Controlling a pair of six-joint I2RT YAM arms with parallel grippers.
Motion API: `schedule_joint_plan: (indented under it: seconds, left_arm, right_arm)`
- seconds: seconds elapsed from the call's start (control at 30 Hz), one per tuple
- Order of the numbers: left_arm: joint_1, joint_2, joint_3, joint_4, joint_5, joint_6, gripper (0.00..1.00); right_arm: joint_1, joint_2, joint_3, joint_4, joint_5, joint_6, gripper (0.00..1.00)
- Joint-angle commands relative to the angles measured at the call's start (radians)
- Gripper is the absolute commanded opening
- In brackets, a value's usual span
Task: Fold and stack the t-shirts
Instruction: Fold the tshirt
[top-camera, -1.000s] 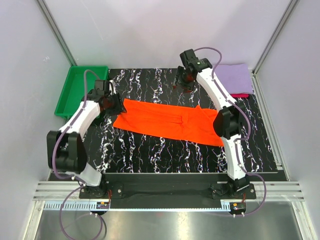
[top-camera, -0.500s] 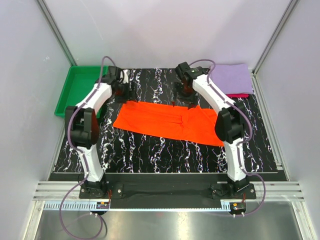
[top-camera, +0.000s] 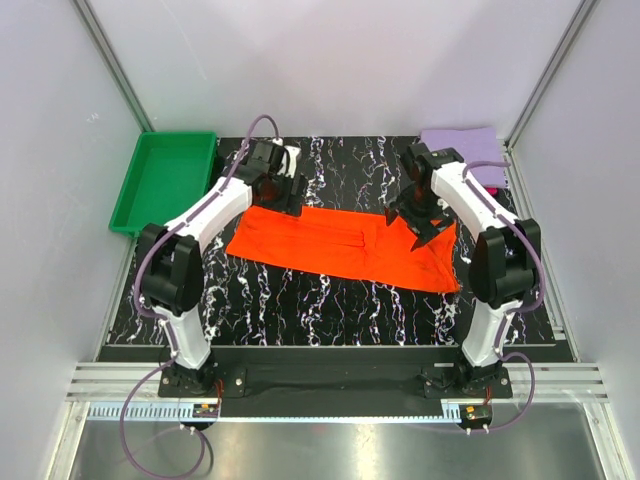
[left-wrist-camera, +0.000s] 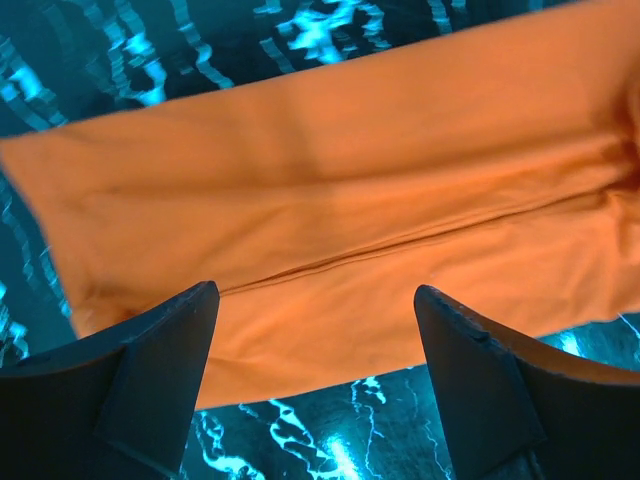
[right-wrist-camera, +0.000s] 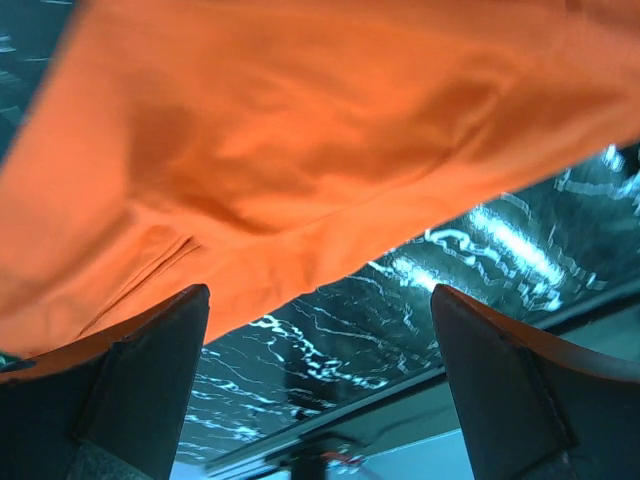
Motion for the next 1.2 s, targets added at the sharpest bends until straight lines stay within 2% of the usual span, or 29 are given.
schedule_joint_plan:
  seconds: [0.0,0.13,0.27,0.37,0.4,0.5,0.53,0.63,0.8,1.0,1.17]
  left_arm:
    - [0.010,-0.098,-0.039,0.016,-0.078,-0.057,0.85]
    - [0.005,-0.120,-0.081,0.067,-0.041,0.012,0.85]
    - [0.006,0.002,-0.006,0.004,-0.043,0.058,0.82]
    - [-0.006,0.059,0.069,-0.049,-0.058,0.063,0.84]
    - [-0.013,0.084,0.086,-0.078,-0.104,0.090,0.85]
    - [-0.041,0.038,0.032,-0.088,-0.087,0.165,0.94]
    - [-0.049,0.012,-0.046,-0.044,-0.063,0.191,0.99]
    - [-0.092,-0.063,-0.146,0.077,-0.040,0.294,0.99]
    - [-0.138,0.024,-0.088,0.015,-0.004,0.432,0.99]
    - [-0.145,0.119,-0.044,0.012,-0.061,0.524,0.99]
    - [-0.135,0.190,0.002,0.024,-0.066,0.546,0.99]
  right_arm:
    - [0.020,-0.010,-0.070,0.017,-0.024,0.281,1.00]
    - [0.023,0.016,-0.088,0.043,-0.021,0.351,1.00]
    - [0.023,0.048,-0.054,0.023,0.066,0.324,0.99]
    - [0.023,0.053,-0.076,0.027,0.095,0.307,0.99]
    - [0.024,0.053,-0.094,0.033,0.088,0.302,0.98]
    - [0.024,0.048,-0.128,0.064,0.069,0.276,0.98]
    - [0.024,0.042,-0.133,0.070,0.069,0.269,0.98]
    - [0.023,0.025,-0.154,0.082,0.069,0.264,0.98]
    - [0.021,0.042,-0.148,0.086,0.063,0.272,0.97]
    - [0.020,0.102,-0.125,0.093,0.066,0.273,0.97]
    - [0.021,0.152,-0.101,0.109,0.066,0.259,0.97]
